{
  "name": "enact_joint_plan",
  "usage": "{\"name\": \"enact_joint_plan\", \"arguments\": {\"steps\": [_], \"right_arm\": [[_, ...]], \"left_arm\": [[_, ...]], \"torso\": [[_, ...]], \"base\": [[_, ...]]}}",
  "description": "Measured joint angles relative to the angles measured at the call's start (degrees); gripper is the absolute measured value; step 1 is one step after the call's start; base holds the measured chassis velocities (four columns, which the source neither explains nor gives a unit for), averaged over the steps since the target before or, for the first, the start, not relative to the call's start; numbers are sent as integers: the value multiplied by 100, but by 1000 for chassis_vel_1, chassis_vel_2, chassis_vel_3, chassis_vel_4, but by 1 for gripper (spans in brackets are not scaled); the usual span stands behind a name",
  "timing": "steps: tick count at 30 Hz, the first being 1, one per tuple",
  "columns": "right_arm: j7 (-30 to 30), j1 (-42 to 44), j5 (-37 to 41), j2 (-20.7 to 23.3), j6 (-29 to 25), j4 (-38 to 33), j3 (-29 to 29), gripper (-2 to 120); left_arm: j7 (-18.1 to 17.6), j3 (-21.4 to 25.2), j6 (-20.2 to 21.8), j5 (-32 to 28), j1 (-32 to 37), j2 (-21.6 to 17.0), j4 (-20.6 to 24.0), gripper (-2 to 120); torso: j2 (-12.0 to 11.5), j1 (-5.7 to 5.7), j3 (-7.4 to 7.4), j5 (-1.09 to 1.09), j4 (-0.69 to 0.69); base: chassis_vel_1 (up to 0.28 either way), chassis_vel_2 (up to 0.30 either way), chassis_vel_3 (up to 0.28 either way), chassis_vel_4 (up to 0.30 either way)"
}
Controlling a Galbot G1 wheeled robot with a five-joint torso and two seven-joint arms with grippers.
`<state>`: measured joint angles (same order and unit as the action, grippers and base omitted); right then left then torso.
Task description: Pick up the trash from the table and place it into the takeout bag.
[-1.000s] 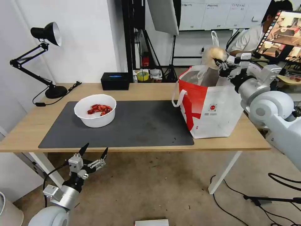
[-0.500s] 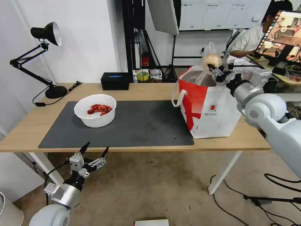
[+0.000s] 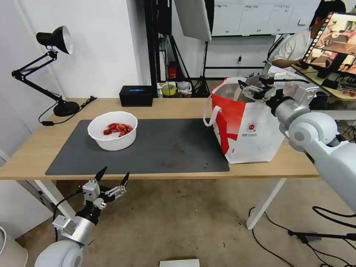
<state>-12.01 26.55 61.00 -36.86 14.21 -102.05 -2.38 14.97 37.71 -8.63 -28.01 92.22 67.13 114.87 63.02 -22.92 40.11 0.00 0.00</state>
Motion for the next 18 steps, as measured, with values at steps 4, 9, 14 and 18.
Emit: {"name": "enact_joint_plan", "arguments": {"steps": [4, 9, 14, 18], "right_arm": [[-7, 60, 5, -12, -131, -106, -39, 100], [-168, 159, 5, -77, -328, -339, -55, 100], [-491, 441, -94, -202, -560, -767, -77, 100], [-673, 975, -294, -277, -672, -1175, -202, 100]], "left_arm": [[-1, 11, 2, 0, 18, -1, 17, 100], [-2, 13, 2, 4, 28, 5, 36, 100], [-4, 12, 2, 16, 51, 26, 57, 100], [-7, 12, 2, 22, 59, 41, 62, 100]], "torso": [[0, 0, 0, 0, 0], [0, 0, 0, 0, 0], [0, 0, 0, -1, 0], [0, 0, 0, 0, 0]], "base": [[0, 0, 0, 0], [0, 0, 0, 0], [0, 0, 0, 0], [0, 0, 0, 0]]}}
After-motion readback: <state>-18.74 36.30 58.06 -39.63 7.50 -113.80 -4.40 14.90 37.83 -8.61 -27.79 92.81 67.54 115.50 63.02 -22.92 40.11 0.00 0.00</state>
